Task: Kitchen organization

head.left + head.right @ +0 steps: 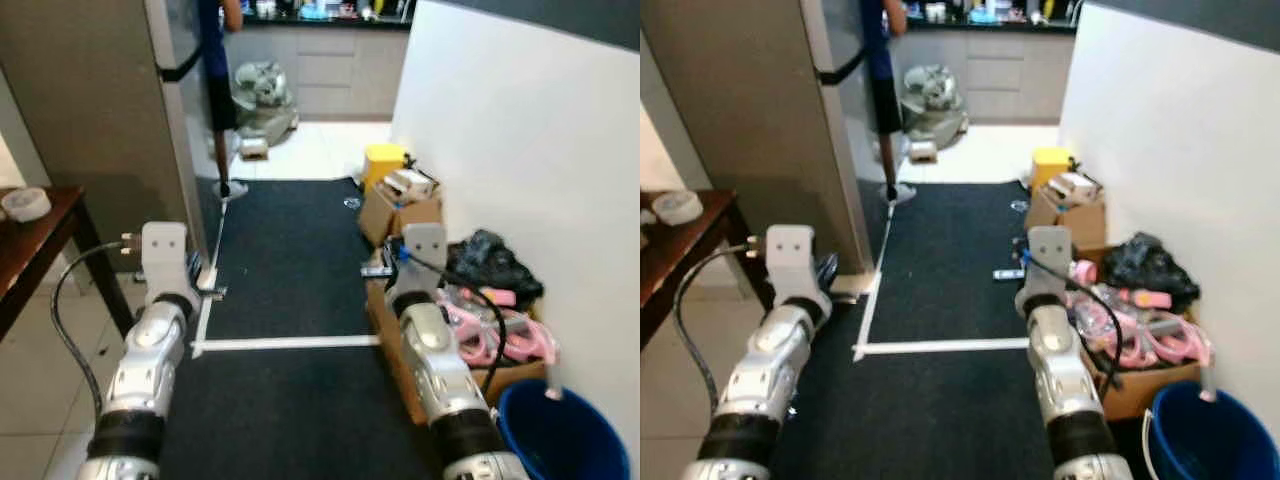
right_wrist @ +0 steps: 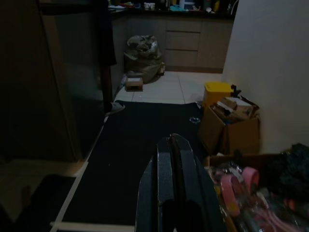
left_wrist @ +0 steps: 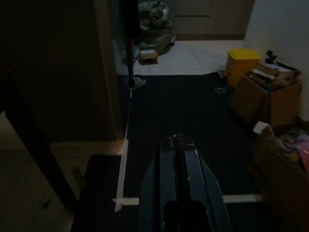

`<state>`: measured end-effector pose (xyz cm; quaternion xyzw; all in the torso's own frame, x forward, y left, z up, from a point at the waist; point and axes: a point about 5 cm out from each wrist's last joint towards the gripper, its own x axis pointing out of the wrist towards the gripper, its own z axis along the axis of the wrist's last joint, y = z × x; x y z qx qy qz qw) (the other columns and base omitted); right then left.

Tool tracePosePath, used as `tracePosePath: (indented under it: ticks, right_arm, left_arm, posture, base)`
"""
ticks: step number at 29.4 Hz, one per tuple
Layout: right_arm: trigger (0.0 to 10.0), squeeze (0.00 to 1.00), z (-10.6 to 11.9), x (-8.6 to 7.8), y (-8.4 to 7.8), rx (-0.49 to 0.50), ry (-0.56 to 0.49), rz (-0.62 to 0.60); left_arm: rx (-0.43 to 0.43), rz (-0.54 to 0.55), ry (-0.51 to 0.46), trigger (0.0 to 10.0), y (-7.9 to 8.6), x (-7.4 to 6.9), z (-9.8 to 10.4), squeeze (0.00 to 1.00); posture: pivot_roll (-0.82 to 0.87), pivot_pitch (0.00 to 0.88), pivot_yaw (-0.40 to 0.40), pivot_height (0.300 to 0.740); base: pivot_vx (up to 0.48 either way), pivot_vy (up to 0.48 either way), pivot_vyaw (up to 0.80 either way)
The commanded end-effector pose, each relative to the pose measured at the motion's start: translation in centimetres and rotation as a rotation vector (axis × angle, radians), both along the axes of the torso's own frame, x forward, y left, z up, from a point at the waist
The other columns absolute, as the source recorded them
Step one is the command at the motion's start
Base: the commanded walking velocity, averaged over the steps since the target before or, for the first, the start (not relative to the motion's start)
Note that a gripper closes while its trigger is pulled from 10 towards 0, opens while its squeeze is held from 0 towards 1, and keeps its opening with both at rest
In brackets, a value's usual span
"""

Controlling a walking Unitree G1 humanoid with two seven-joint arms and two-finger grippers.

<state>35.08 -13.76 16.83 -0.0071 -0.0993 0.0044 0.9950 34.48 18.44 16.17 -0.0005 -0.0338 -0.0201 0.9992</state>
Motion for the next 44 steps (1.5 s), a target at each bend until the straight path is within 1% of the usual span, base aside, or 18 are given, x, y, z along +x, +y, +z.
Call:
tracePosePath:
  ticks: [1,44]
  right_arm:
    - [10.0,0.0,-0.24,-0.1,-0.68,0.001,0.006,-0.024]
    - [10.0,0.0,-0.18,-0.02,-0.41,-0.029,0.004,-0.021]
  left_arm:
    - [0.005,-0.014,0.013,10.0,-0.38,-0.05,-0.4,0.0]
    - [0.003,-0.014,0.013,10.0,-0.33,-0.05,-0.35,0.0]
  posture:
    - [-0.03,0.055,0.004,0.74]
    - [-0.03,0.052,0.005,0.74]
  base:
    - [0.371,0.0,0.0]
    - [0.37,0.0,0.0]
